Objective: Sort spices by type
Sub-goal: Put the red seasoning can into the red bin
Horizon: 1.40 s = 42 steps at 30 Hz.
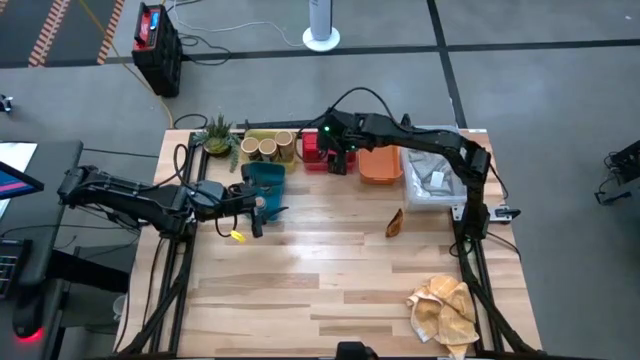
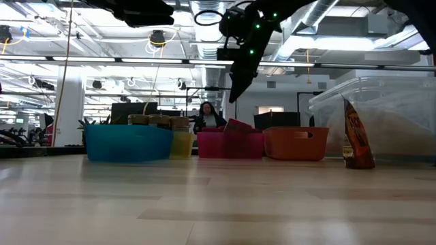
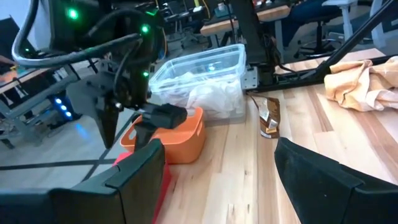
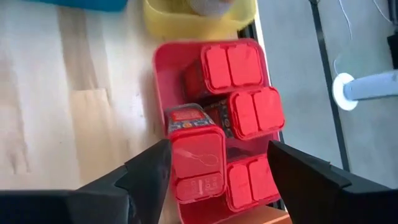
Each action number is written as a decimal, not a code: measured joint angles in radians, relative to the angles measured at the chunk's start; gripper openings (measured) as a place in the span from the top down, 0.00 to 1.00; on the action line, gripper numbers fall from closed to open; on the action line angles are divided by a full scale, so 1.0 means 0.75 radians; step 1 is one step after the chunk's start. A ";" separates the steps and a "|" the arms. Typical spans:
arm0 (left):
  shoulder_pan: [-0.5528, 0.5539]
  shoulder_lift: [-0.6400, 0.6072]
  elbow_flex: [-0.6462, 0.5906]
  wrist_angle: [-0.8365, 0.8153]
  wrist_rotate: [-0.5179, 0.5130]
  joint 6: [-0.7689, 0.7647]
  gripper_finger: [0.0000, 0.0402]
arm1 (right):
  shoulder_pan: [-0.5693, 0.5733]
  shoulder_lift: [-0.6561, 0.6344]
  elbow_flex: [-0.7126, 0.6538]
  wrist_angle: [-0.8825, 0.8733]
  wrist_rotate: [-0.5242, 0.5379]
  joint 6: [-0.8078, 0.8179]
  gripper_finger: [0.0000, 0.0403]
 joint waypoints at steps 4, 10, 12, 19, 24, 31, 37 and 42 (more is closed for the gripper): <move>0.000 0.000 0.000 -0.001 0.000 0.000 0.28 | -0.026 0.009 -0.010 0.010 0.015 0.009 0.28; 0.000 0.000 0.001 -0.009 0.001 0.000 0.28 | -0.095 0.155 -0.035 0.085 -0.056 0.015 0.28; 0.000 0.000 0.001 -0.022 0.001 -0.001 0.28 | -0.110 0.185 -0.030 0.101 -0.061 0.027 0.28; 0.000 0.000 0.001 -0.026 0.001 0.001 0.28 | -0.114 0.173 -0.035 0.110 -0.057 0.027 0.28; 0.000 0.000 0.001 -0.031 0.001 0.001 0.28 | -0.108 0.087 -0.031 0.099 -0.047 0.072 0.28; 0.000 0.000 0.001 -0.028 0.001 0.001 0.28 | -0.104 0.028 -0.027 0.068 -0.046 0.127 0.28; 0.000 0.000 0.001 -0.025 0.001 0.000 0.28 | -0.121 0.044 -0.030 0.059 0.087 0.226 0.28; 0.000 0.000 0.001 -0.021 0.001 0.001 0.28 | -0.148 0.091 -0.029 0.134 0.114 0.222 0.28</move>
